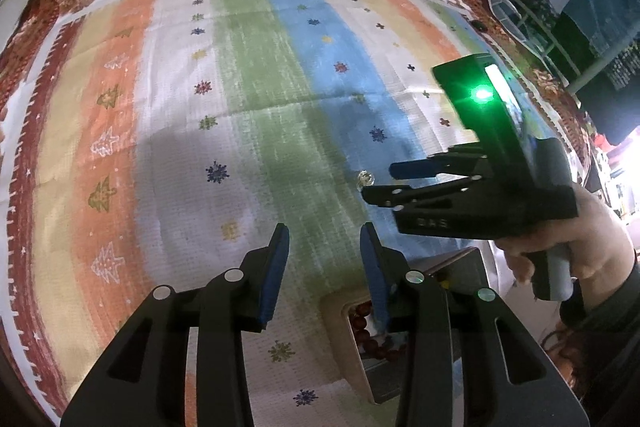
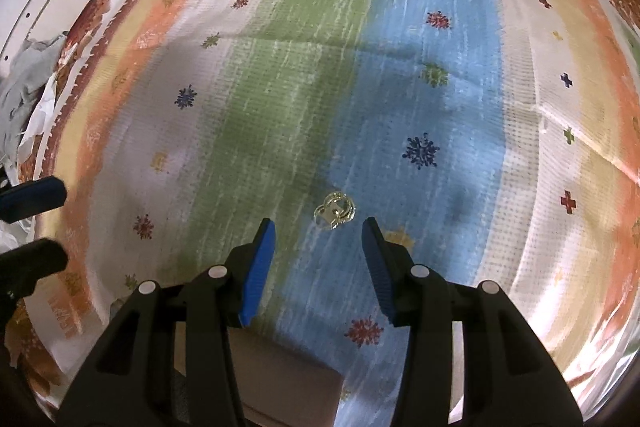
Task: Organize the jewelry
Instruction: 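Move the right gripper down toward the small silver ring on the cloth, then grasp the silver ring with the right gripper and lift it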
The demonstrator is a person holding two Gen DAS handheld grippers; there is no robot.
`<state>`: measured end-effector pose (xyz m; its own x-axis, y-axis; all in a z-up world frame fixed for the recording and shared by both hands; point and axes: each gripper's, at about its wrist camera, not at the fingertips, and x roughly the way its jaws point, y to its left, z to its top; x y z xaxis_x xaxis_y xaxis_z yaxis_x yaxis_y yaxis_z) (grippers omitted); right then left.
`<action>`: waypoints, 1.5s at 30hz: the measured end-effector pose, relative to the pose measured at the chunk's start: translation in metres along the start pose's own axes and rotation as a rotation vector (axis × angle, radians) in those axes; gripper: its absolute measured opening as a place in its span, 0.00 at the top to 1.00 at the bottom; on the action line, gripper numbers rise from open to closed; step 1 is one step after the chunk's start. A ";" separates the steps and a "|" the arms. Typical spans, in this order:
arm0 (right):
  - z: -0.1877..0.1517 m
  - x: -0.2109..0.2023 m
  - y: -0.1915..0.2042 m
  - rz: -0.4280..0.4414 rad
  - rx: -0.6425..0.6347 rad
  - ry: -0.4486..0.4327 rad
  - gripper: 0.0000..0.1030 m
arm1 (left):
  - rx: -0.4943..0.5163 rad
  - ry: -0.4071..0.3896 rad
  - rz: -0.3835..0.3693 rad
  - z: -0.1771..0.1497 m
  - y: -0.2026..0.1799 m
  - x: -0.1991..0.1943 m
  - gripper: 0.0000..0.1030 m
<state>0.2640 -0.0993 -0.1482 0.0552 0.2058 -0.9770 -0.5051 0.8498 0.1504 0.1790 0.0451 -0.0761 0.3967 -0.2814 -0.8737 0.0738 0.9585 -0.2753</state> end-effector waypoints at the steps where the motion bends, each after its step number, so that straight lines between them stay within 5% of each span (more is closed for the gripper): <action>1: 0.001 0.000 0.000 0.001 -0.002 0.001 0.55 | 0.000 -0.001 -0.006 0.000 0.000 0.000 0.65; 27: 0.012 0.034 0.003 -0.051 -0.028 0.052 0.55 | 0.026 0.131 0.123 0.004 0.018 0.063 0.64; 45: 0.011 0.032 -0.013 -0.082 -0.005 0.032 0.85 | 0.026 0.208 0.141 0.000 0.026 0.099 0.72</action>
<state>0.2819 -0.0986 -0.1799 0.0688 0.1195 -0.9905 -0.5044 0.8607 0.0688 0.2199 0.0426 -0.1698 0.2084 -0.1458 -0.9671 0.0554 0.9890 -0.1372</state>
